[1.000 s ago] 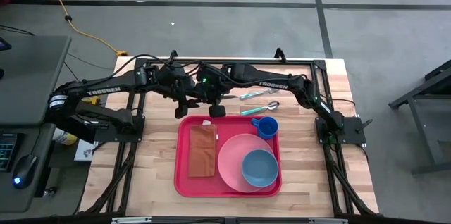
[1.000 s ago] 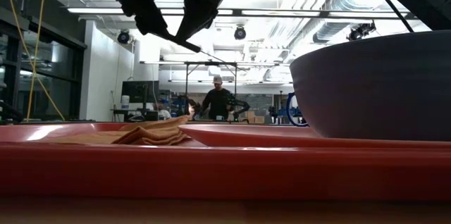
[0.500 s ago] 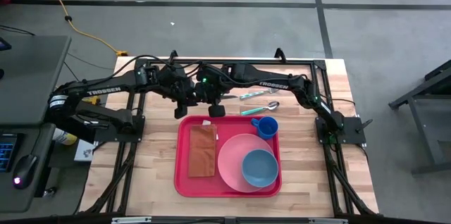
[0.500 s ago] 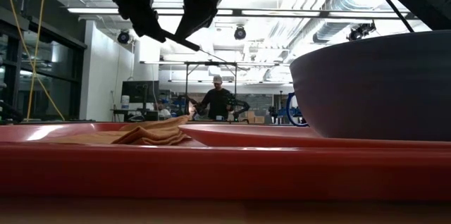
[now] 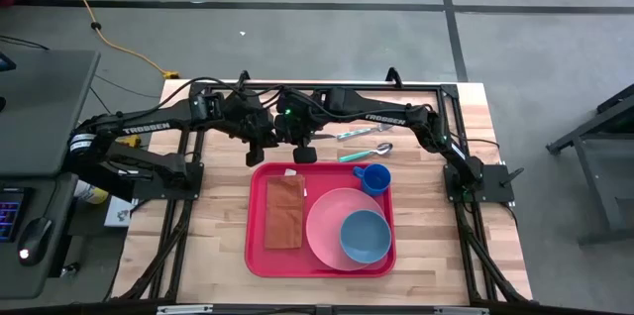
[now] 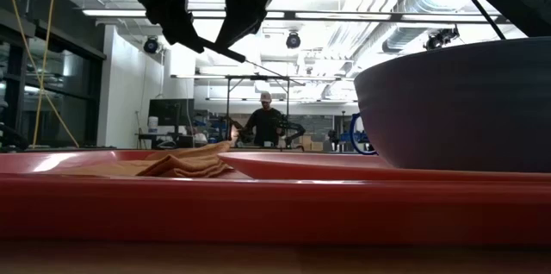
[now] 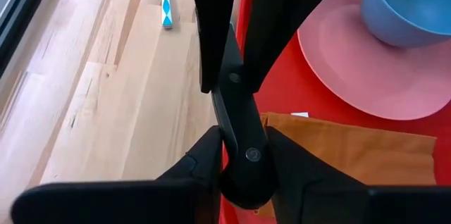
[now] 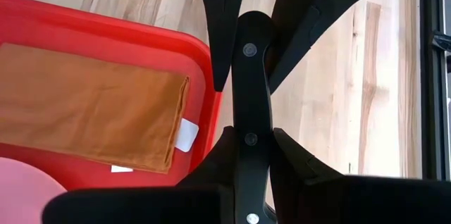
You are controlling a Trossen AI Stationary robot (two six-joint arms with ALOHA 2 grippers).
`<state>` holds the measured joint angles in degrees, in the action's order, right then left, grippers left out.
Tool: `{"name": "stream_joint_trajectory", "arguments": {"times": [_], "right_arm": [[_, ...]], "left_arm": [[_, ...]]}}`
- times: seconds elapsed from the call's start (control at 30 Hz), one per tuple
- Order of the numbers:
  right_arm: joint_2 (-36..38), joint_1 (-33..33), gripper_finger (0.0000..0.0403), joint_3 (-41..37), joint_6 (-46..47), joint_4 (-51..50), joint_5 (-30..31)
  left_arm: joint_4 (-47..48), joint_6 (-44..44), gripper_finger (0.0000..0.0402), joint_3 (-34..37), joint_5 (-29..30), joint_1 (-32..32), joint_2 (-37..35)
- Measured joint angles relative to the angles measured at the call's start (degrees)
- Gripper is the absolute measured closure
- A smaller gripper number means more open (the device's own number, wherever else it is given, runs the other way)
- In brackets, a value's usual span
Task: Set up tray
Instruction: Put the black knife on top of the orange napkin on the serving tray
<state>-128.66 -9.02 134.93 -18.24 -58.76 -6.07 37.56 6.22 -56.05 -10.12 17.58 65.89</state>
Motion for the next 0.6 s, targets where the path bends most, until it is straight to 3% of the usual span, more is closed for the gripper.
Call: {"name": "stream_joint_trajectory", "arguments": {"times": [0.4, 0.6], "right_arm": [[0.0, 0.02, 0.0374, 0.02, 0.35, 0.07, 0.16], [0.0, 0.13, 0.03, 0.02, 1.31, 0.17, 0.66]], "left_arm": [[0.79, 1.84, 0.0298, -0.02, 0.44, 0.0, -0.02], [1.46, 2.62, 0.0298, -0.02, 0.45, 0.02, 0.02]]}}
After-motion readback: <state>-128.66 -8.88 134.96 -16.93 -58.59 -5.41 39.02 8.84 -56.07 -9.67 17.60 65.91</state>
